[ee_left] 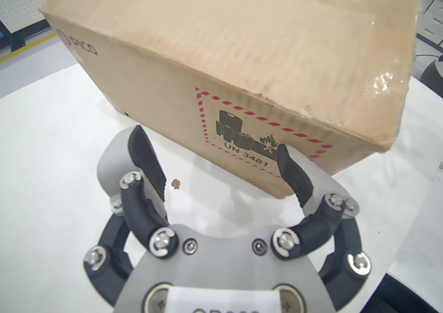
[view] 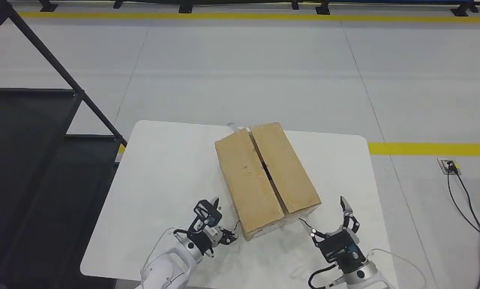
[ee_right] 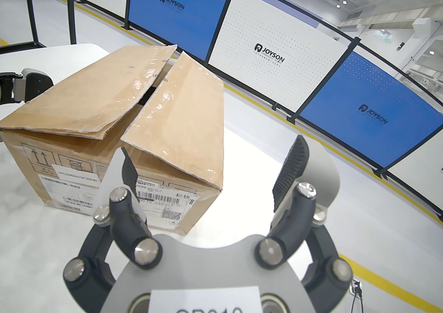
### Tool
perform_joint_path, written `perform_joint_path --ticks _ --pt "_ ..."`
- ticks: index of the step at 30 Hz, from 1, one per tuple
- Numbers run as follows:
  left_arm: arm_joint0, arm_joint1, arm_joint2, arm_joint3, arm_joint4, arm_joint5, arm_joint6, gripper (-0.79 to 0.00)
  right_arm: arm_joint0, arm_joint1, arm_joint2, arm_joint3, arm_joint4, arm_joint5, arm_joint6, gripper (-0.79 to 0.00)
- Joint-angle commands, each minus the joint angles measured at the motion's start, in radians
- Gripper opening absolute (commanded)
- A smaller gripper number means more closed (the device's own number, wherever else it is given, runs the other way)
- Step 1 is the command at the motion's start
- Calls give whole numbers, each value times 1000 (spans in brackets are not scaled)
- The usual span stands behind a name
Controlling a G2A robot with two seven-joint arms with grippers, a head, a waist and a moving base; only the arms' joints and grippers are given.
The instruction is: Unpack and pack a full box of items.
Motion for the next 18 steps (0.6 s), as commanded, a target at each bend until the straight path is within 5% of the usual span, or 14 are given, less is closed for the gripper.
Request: perform_joint_path --ticks 1,18 --pt "-4 -2 7 0 0 0 -1 0 -4 0 3 -1 1 2 -3 0" --pt "-67 -19 67 39 -33 -18 -25 0 -46 -1 38 -14 16 11 -28 0"
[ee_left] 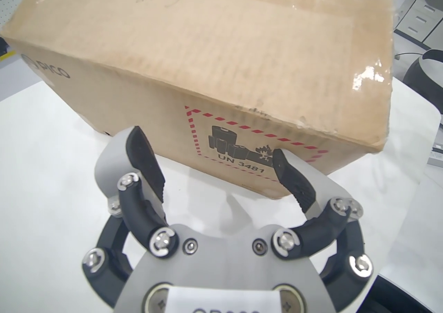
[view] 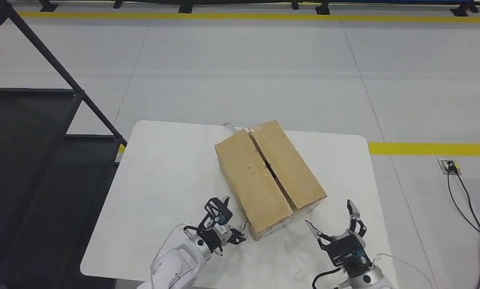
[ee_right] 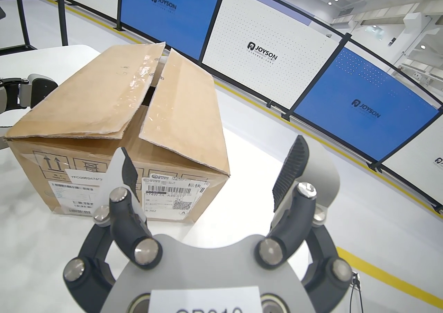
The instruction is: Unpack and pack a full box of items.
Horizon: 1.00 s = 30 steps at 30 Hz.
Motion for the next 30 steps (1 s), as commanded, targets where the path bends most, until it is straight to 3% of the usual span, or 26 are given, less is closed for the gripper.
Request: perform_joint_path --ticks 1,19,30 --pt "-11 -2 5 7 -12 -10 -5 0 -6 0 6 -5 0 -1 0 0" --pt "-90 -21 57 44 -64 -60 -41 0 -50 2 59 -43 -4 -17 18 0" --pt "-109 -25 58 53 -63 -63 -39 0 -45 7 41 -54 -36 -138 57 0"
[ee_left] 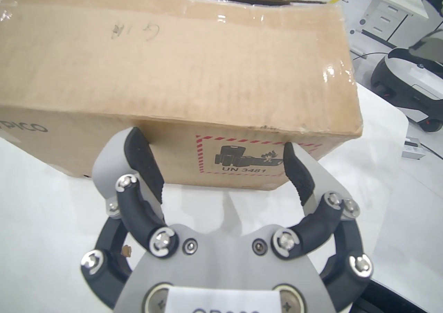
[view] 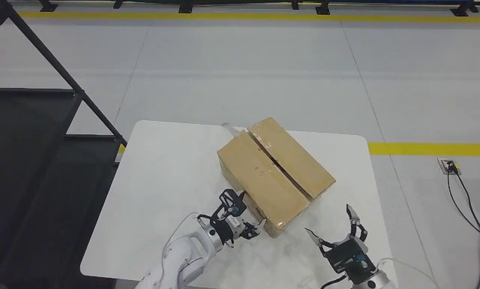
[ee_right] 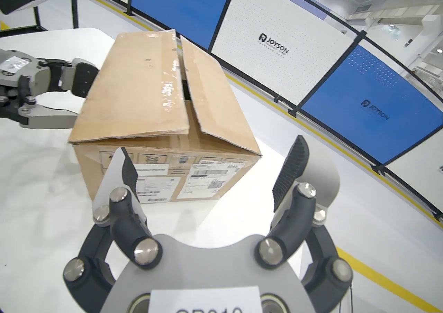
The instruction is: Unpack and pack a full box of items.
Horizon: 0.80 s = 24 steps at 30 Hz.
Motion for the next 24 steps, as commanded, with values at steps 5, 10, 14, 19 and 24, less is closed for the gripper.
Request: perform_joint_path --ticks 5,10,14,19,24 --pt "53 17 -77 -37 9 10 23 0 10 0 -33 -1 -33 -37 23 0" --pt "129 35 -177 -92 -7 36 57 0 6 -6 -94 -16 -85 22 47 0" --pt "172 45 -249 -119 -43 59 77 0 15 -13 -158 -12 -123 72 40 0" --pt "196 48 -308 -133 -105 101 99 0 53 -21 -208 22 -181 128 46 0" --pt "211 44 -335 -141 -171 172 111 0 84 -30 -263 46 -280 220 69 0"
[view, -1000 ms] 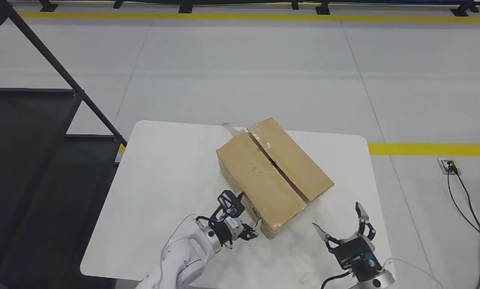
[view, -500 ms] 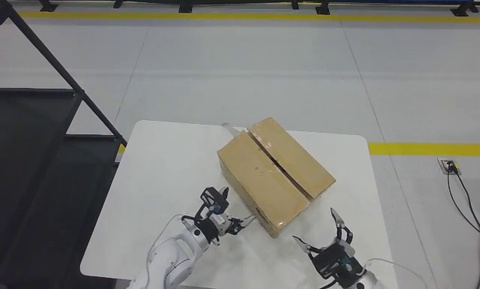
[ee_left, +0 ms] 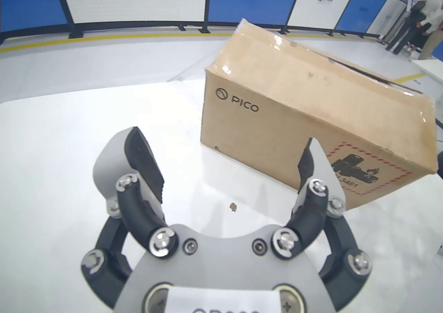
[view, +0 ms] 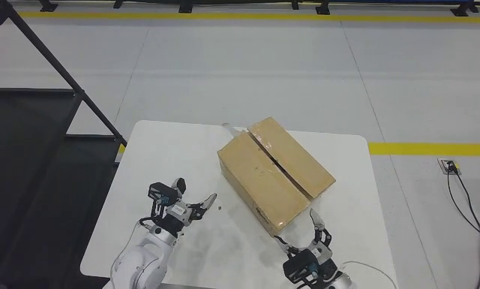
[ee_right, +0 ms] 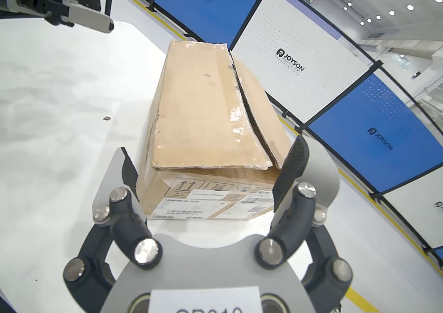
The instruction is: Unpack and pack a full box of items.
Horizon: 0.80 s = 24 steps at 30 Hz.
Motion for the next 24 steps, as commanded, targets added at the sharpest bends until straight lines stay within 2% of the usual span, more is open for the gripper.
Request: perform_joint_path --ticks 1,9,24 --pt "5 -2 -4 -3 -26 28 -5 0 12 -4 -22 12 -48 40 8 0" --pt "6 -2 -6 -3 -30 33 -8 0 48 -13 -79 54 -220 98 89 0" --pt "6 -2 -6 -3 -30 33 -8 0 89 -28 -76 92 -243 151 171 0"
